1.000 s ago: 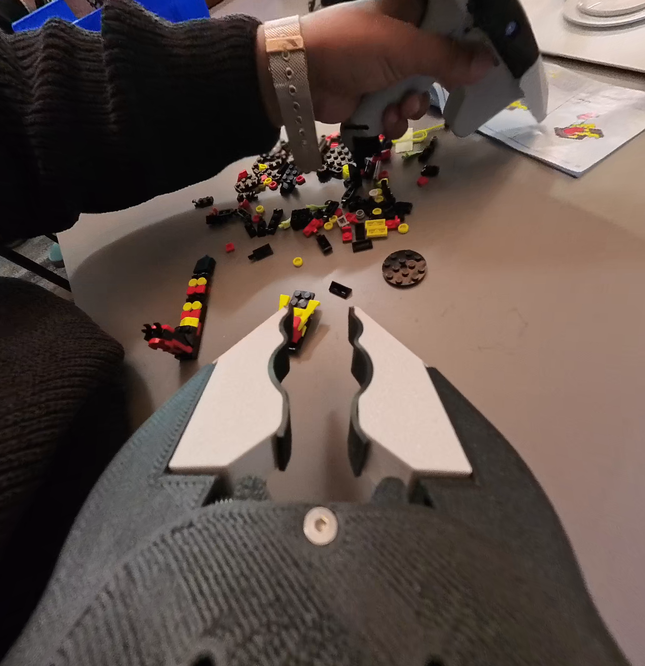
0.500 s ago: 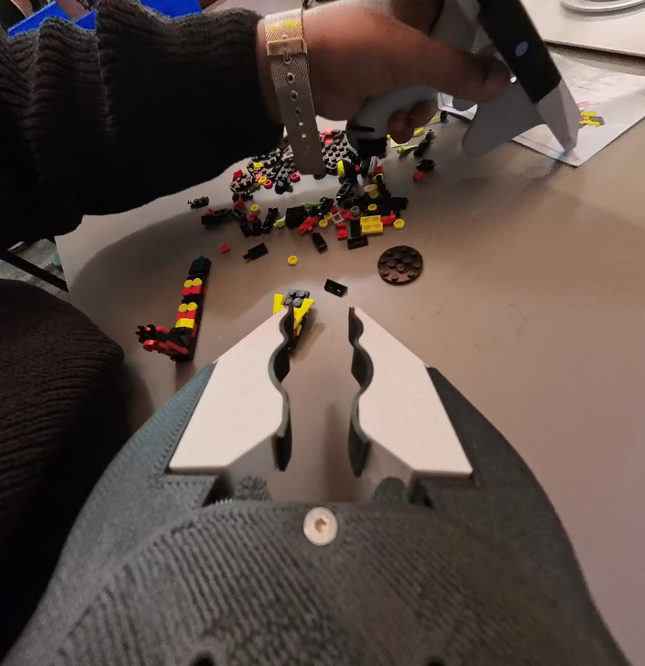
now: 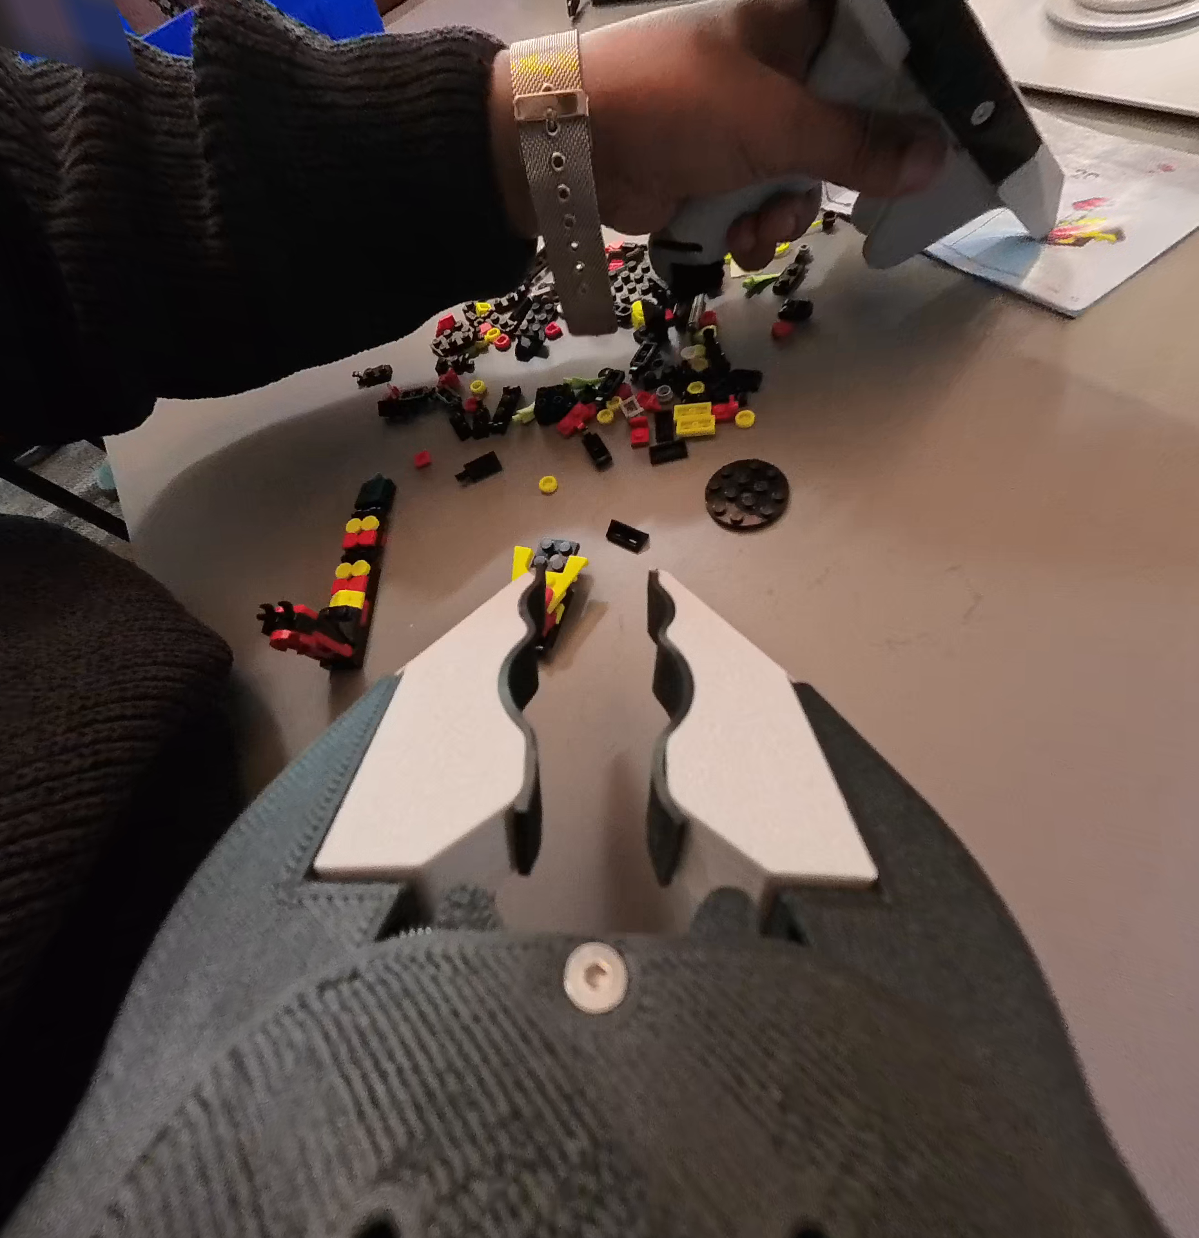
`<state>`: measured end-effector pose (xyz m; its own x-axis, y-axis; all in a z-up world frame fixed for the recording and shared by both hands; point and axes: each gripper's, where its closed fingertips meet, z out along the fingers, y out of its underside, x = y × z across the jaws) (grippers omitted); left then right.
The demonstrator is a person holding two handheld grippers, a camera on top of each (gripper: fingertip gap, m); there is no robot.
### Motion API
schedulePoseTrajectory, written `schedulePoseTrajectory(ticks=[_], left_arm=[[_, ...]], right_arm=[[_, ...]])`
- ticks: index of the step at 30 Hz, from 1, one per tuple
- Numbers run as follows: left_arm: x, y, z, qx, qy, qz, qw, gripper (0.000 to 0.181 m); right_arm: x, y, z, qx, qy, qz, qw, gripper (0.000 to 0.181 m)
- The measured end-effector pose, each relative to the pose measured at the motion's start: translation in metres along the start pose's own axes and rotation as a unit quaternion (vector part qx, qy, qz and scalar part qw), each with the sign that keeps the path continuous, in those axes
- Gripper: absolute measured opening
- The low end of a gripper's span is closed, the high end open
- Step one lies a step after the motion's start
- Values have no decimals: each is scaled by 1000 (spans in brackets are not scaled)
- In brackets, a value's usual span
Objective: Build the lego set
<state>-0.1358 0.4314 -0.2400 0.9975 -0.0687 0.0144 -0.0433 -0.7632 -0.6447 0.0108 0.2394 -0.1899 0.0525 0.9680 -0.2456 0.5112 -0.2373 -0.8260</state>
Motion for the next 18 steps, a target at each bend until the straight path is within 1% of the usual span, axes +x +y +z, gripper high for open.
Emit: schedulePoseTrajectory(ticks=[4, 6, 7, 8, 9, 11, 12, 13, 14, 15, 18], left_arm=[[1, -1, -3, 5, 15, -21, 1000, 1], [6, -7, -8, 24, 29, -29, 999, 0], [9, -9, -10, 27, 33, -25, 999, 11], [16, -10, -11, 27, 49, -14, 998, 35], [22, -10, -11, 26, 62, -8, 998, 48], [28, -8, -8, 18, 71, 0, 997, 60], [28, -7, -5, 12, 68, 5, 998, 63], [26, -4, -2, 4, 58, 8, 998, 61], [21, -2, 1, -3, 41, 11, 999, 54], [18, -4, 1, 5, 30, 13, 999, 48], [16, -3, 2, 4, 26, 12, 1000, 43]], right_arm=[[0, 0, 0, 0, 1, -1, 1000, 29], [1, 0, 0, -1, 2, 0, 1000, 29], [1, 1, 1, -1, 2, 0, 1000, 29], [1, 0, 1, -1, 1, 1, 1000, 29], [0, 0, 1, -1, -1, 2, 1000, 29], [0, 1, 2, -2, -2, 1, 1000, 29], [-1, 1, 2, -2, -1, 0, 1000, 29], [0, 1, 1, -2, 0, -2, 1000, 29], [0, 1, 1, -2, 1, -2, 1000, 29], [0, 0, 0, -1, 1, -2, 1000, 29], [1, 0, 0, 2, 0, 3, 1000, 29]])
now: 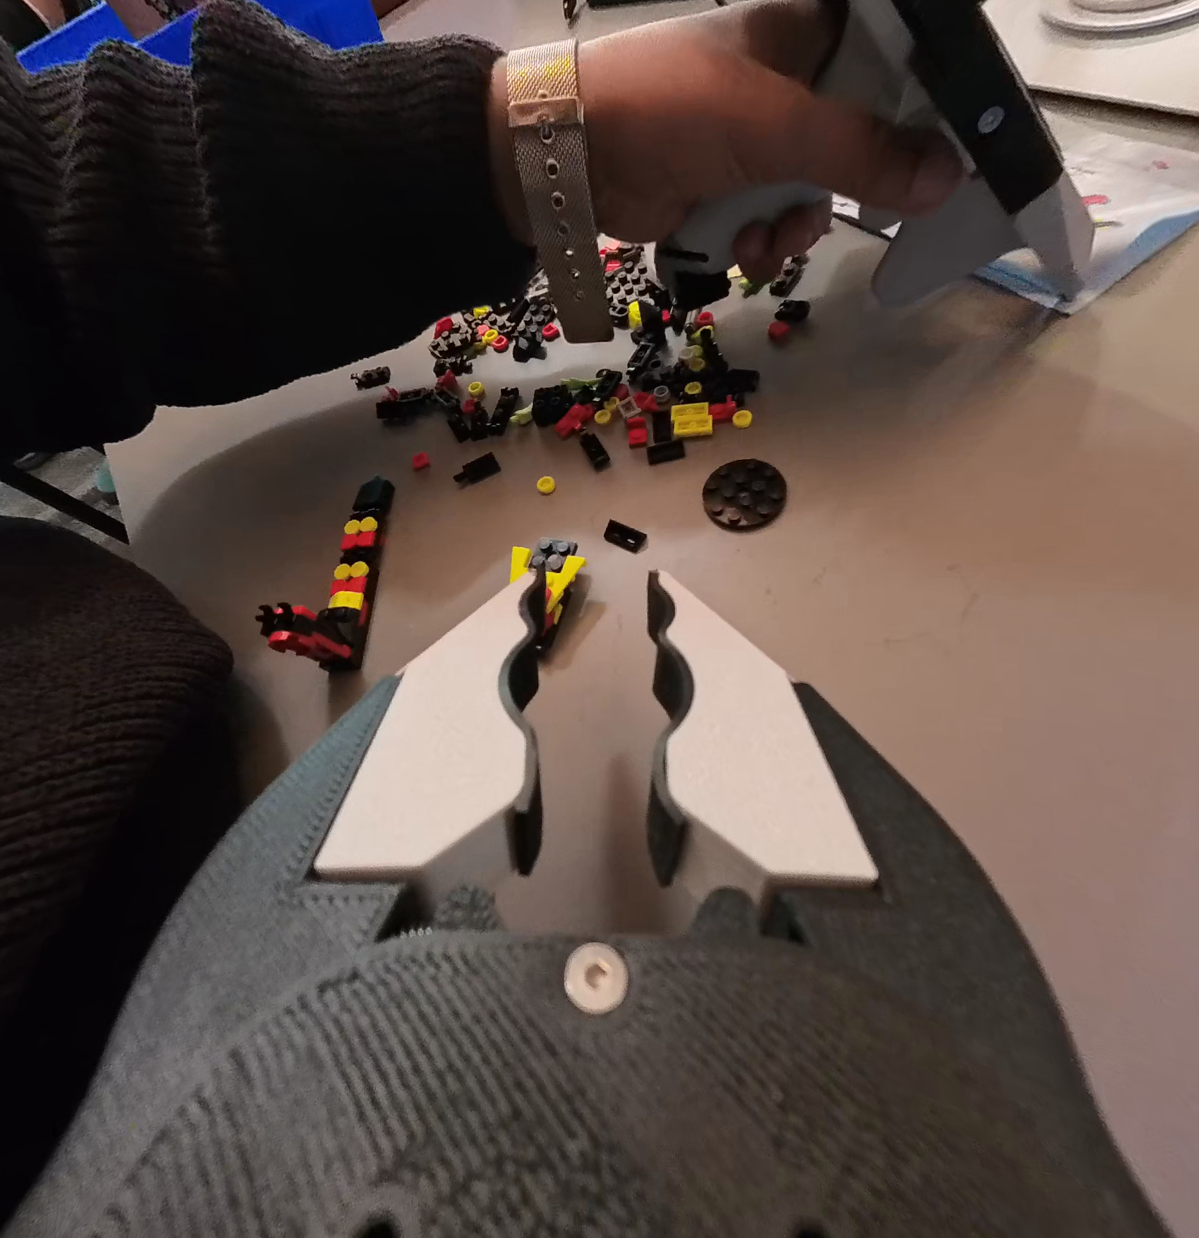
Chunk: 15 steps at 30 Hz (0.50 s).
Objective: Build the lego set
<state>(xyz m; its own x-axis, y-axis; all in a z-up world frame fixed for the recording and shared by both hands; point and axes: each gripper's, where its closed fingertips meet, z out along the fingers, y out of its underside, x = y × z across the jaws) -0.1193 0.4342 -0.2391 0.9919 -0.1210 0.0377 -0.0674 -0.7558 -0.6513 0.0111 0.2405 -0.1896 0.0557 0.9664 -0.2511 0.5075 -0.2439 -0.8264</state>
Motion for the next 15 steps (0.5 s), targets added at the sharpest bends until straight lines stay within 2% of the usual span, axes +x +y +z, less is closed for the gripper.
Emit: schedulePoseTrajectory(ticks=[3, 6, 11, 15], left_arm=[[2, 0, 0, -2, 8, -10, 1000, 20], [0, -2, 0, 0, 9, -24, 1000, 8], [-5, -14, -10, 32, 31, -61, 997, 0], [-12, -26, -27, 73, 75, -119, 987, 0]], right_arm=[[-1, 0, 0, 1, -3, 0, 1000, 29], [-1, 0, 0, -1, -2, -2, 1000, 29], [1, 0, -1, 2, -1, 3, 1000, 29], [1, 1, 1, -1, 0, 3, 1000, 29]])
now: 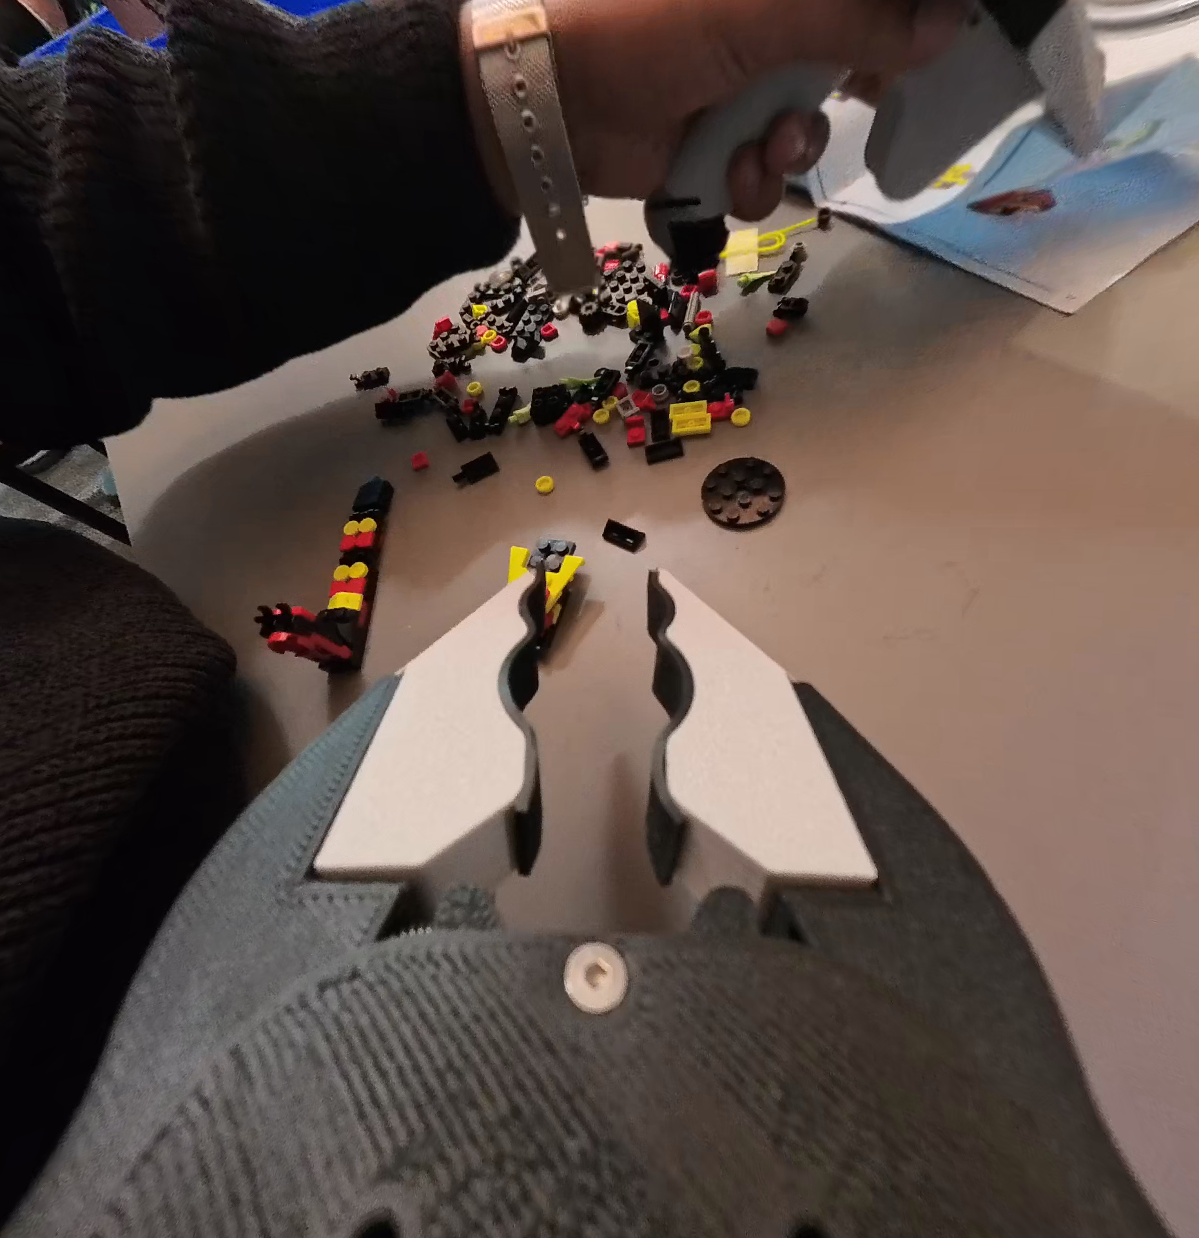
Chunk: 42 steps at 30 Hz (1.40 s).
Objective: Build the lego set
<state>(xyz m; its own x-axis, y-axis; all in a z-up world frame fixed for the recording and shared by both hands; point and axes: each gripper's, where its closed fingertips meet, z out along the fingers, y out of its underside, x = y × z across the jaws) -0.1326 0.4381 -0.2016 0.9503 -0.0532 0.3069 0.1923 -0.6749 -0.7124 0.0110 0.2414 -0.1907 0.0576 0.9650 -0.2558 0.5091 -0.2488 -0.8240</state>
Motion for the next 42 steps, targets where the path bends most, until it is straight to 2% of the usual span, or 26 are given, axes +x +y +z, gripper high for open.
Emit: schedulePoseTrajectory(ticks=[6, 12, 14, 18, 23, 28, 30, 32, 34, 36, 39, 42], left_arm=[[-19, -21, -37, 73, 59, -104, 990, 0], [-63, -27, -84, 162, 60, -172, 970, 1], [-83, -23, -99, 184, 50, -196, 962, 1], [-126, 0, -117, 186, 14, -236, 954, 2], [-151, 24, -128, 178, 3, -261, 949, 5], [-155, 35, -132, 161, 11, -264, 951, 24], [-161, 36, -137, 164, -3, -261, 951, 35], [-170, 35, -145, 174, -31, -252, 951, 37], [-169, 22, -162, 212, -63, -213, 952, 38], [-152, 6, -174, 234, -89, -139, 958, 39], [-113, 0, -156, 192, -79, -42, 977, 45], [-89, 16, -117, 113, -30, -30, 993, 51]], right_arm=[[1, 1, 1, -3, 2, 1, 1000, 29], [2, 2, 2, -5, 5, -1, 1000, 29], [2, 3, 3, -7, 6, -2, 1000, 29], [2, 4, 6, -10, 7, -6, 1000, 28], [3, 4, 9, -14, 12, -14, 1000, 26], [6, 5, 12, -17, 19, -22, 999, 24], [6, 5, 12, -16, 23, -26, 999, 24], [7, 5, 13, -16, 26, -30, 999, 23], [8, 5, 13, -16, 29, -32, 999, 23], [10, 5, 14, -16, 31, -32, 999, 22], [10, 6, 17, -20, 30, -29, 999, 23], [9, 7, 18, -22, 28, -31, 999, 23]])
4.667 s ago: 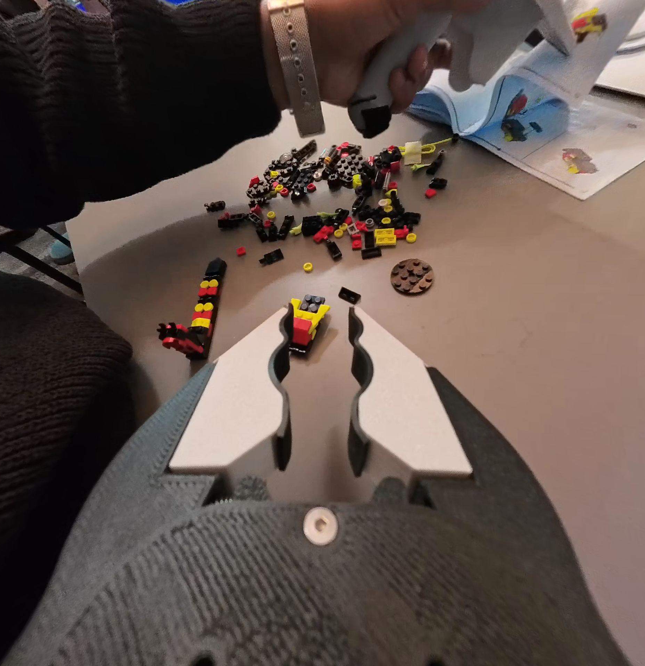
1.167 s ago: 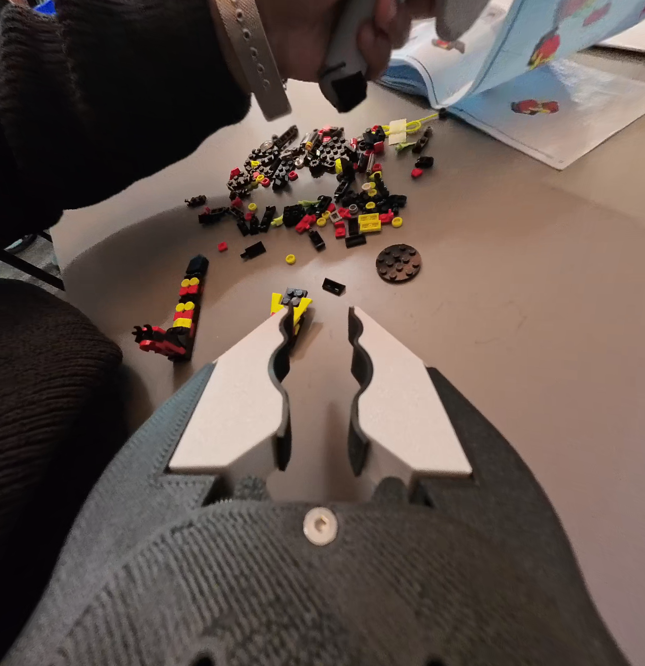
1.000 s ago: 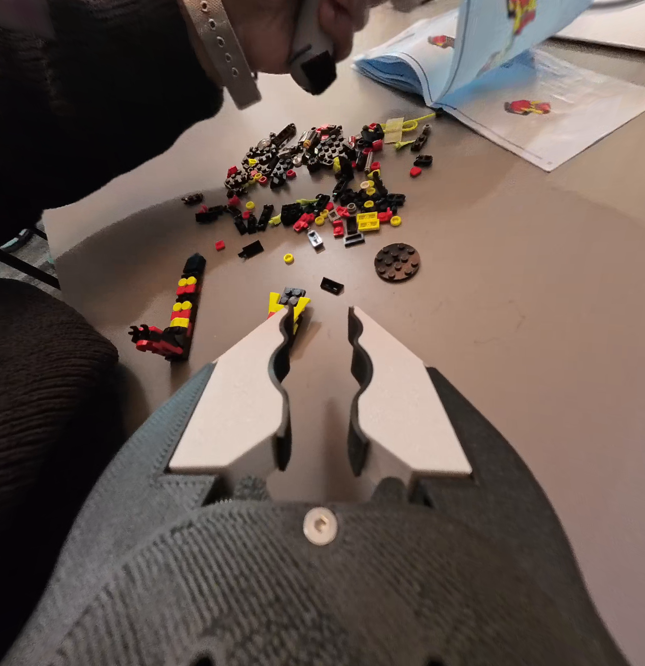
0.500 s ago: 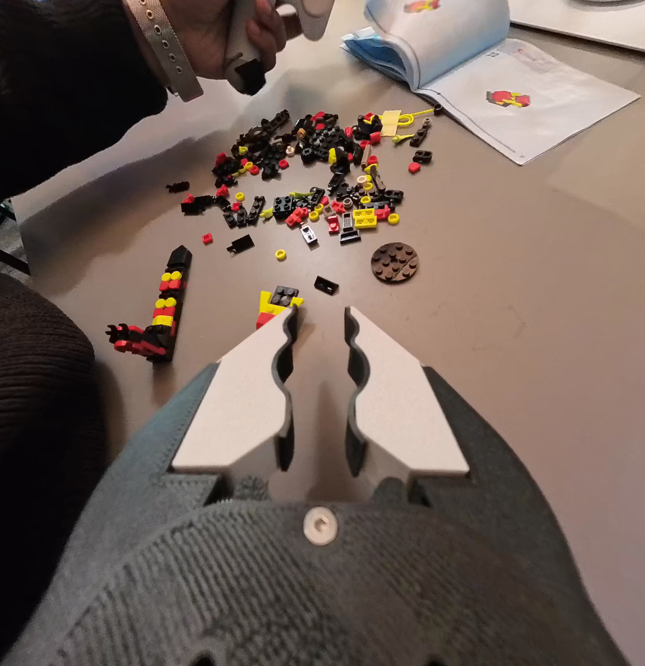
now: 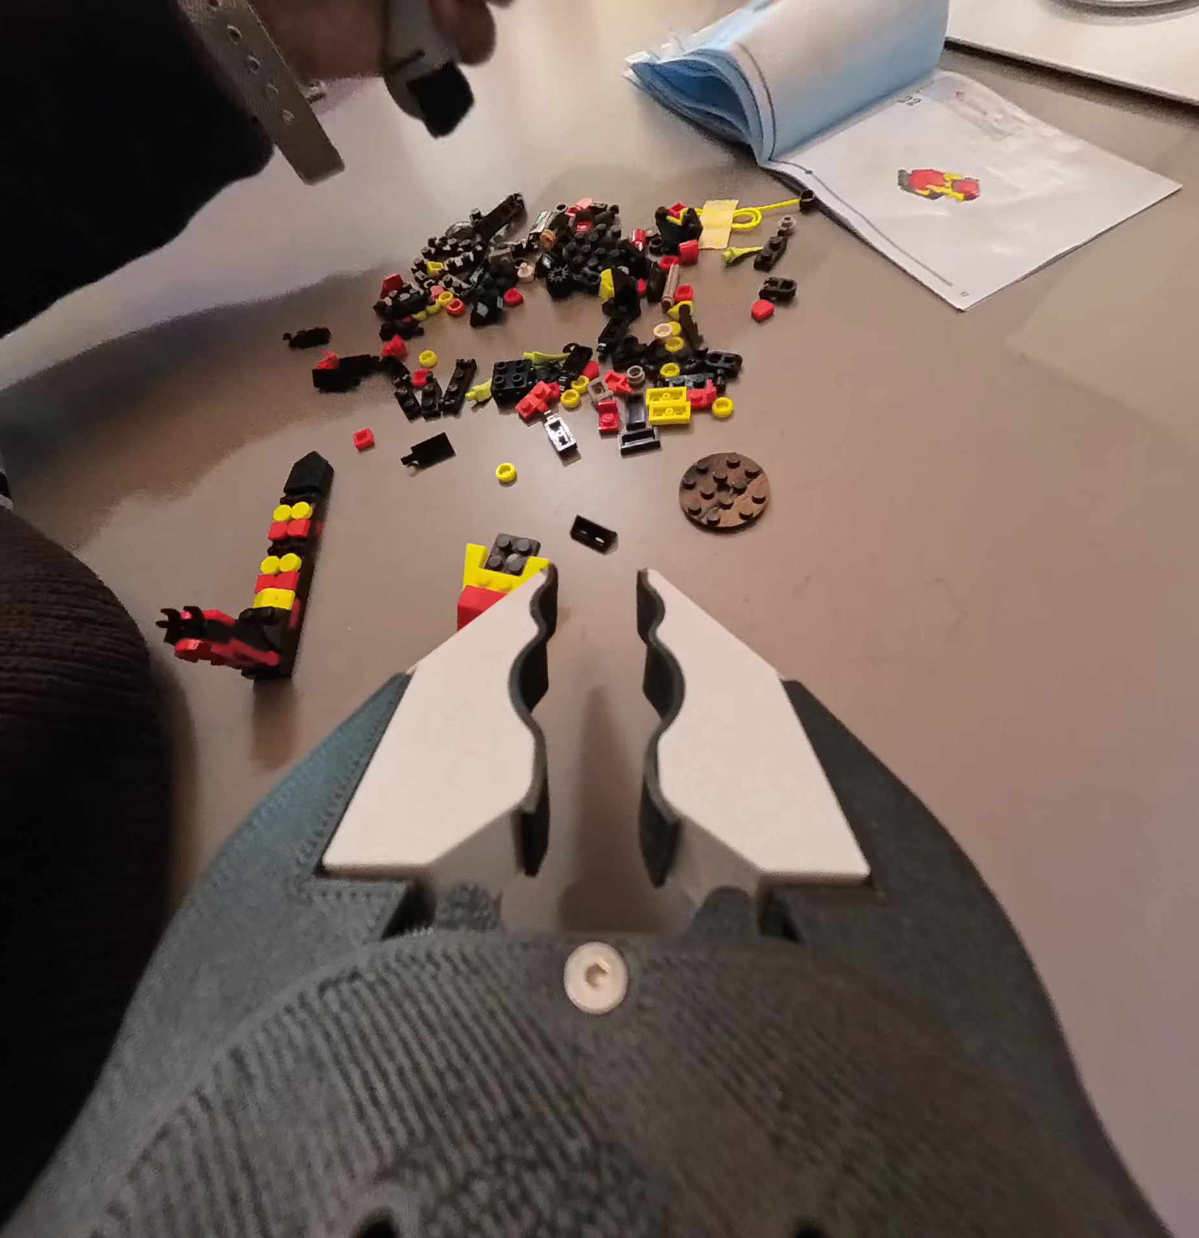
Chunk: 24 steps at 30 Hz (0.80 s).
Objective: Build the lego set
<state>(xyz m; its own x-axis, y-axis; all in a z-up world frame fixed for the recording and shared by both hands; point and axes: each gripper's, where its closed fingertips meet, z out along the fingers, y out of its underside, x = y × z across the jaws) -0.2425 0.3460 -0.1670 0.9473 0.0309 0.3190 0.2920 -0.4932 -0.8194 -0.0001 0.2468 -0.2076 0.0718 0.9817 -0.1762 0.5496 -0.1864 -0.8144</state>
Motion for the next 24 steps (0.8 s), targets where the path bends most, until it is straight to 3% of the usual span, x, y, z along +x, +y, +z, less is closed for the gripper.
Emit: schedulePoseTrajectory(ticks=[6, 12, 19, 24], left_arm=[[-34, 48, 32, -114, -76, 20, 990, 51], [-62, 50, 18, -119, -156, 79, 977, 49], [-64, 49, 13, -114, -164, 88, 976, 48], [-22, 23, 24, -58, -84, 108, 989, 47]], right_arm=[[2, -1, -4, -1, 11, -17, 1000, 22], [0, 0, -2, 0, -1, -5, 1000, 23], [-1, 2, 0, -4, -4, -5, 1000, 23], [1, 2, 0, -2, -3, 0, 1000, 23]])
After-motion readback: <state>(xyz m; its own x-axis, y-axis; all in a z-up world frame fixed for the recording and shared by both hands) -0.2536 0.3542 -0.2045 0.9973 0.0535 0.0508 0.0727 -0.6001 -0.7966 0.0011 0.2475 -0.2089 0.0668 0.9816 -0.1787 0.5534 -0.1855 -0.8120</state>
